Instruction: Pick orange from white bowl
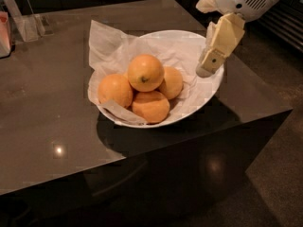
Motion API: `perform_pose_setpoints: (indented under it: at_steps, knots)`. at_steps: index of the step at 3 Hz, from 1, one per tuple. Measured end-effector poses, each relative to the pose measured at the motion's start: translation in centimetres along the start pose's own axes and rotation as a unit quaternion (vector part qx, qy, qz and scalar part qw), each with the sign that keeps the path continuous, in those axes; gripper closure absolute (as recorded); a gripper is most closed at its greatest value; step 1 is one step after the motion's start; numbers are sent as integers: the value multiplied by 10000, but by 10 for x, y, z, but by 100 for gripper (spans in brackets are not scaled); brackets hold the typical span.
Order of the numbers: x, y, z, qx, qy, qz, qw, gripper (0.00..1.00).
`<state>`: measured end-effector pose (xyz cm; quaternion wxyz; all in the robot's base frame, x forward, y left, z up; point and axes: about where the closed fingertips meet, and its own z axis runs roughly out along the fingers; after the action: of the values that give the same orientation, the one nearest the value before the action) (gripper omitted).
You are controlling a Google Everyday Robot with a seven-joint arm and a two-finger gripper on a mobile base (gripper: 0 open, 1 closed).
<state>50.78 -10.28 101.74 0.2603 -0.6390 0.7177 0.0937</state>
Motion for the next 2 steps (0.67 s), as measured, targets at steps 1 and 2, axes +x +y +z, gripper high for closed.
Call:
perform_pose_setpoints:
  at_steps: [1,2]
  knots:
    - [-2,2,7,-12,-210,43,9998,0]
    - [-23,4,41,-425,-562,-93,9975,0]
